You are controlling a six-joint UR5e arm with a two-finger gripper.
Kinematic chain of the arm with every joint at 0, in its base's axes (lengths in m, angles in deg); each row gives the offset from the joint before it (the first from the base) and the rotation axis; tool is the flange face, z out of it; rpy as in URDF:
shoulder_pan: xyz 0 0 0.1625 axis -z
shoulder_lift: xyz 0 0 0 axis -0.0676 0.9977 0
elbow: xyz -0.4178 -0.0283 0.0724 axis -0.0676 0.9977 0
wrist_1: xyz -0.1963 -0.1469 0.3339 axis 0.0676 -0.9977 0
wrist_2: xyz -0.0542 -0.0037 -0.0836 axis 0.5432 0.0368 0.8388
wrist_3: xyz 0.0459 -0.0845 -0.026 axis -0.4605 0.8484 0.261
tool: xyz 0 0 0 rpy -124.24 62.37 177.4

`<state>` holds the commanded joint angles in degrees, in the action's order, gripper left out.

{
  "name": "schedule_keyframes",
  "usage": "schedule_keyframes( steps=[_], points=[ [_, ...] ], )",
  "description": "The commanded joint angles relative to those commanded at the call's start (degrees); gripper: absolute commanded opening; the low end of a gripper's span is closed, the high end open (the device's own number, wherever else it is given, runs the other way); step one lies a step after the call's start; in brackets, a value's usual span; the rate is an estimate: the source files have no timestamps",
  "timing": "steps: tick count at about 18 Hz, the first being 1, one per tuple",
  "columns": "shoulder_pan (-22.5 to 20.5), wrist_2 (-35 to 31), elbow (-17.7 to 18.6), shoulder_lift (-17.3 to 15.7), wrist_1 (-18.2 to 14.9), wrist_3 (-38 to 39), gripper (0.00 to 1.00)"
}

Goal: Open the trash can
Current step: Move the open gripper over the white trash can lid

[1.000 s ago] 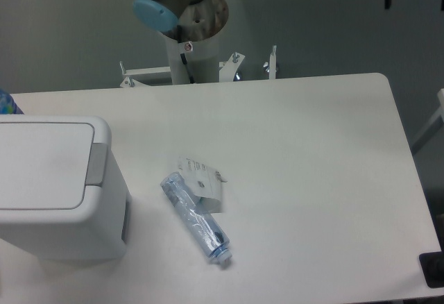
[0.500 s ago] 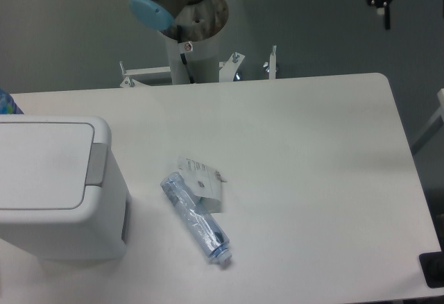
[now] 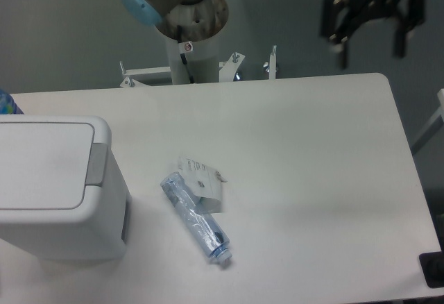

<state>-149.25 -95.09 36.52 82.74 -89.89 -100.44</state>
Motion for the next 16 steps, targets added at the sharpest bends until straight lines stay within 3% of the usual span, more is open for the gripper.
schedule_keyframes(
  steps=[10, 16],
  points=[
    [8.8, -0.2, 6.9, -1.5, -0.9, 3.9, 1.00],
    [13.5, 1.4, 7.0, -0.4, -0.2, 9.0, 1.00]
  ],
)
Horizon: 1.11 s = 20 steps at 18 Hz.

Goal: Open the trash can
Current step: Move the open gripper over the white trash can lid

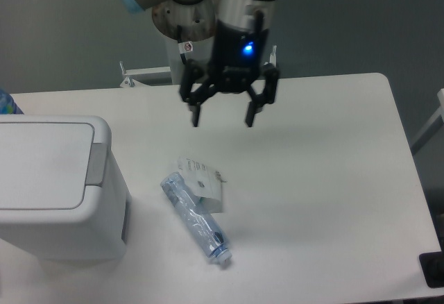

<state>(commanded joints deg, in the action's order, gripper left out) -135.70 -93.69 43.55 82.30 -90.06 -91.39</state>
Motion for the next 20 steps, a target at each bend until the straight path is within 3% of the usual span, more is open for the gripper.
schedule_keyframes(
  steps=[4, 10, 20],
  points=[
    [2.6, 1.0, -0.9, 1.0, 0.3, 3.2, 1.00],
    [6.5, 0.7, -1.6, 3.7, 3.2, 3.3, 1.00],
    [9.1, 0.7, -1.8, 5.5, 5.1, 3.4, 1.00]
  ],
)
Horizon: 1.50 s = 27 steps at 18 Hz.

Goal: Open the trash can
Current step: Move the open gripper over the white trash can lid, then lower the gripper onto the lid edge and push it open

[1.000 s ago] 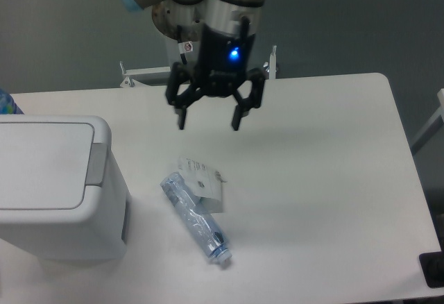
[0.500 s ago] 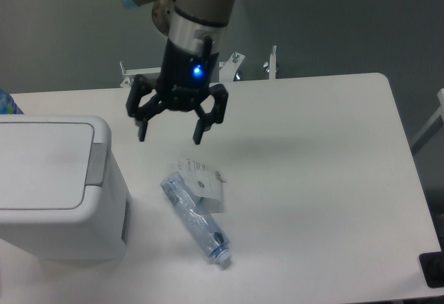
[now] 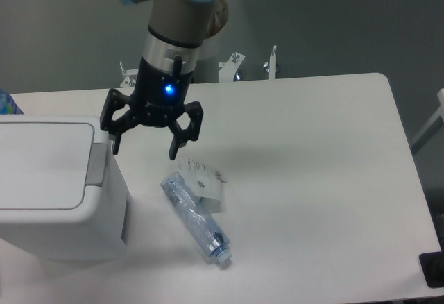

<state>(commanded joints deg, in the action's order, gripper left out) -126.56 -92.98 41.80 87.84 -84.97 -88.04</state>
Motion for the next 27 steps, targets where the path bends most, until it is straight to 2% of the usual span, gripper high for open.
schedule_keyframes(
  steps=[27],
  points=[
    [1.2, -0.2, 0.8, 0.9, 0.4, 0.3, 1.00]
  ],
)
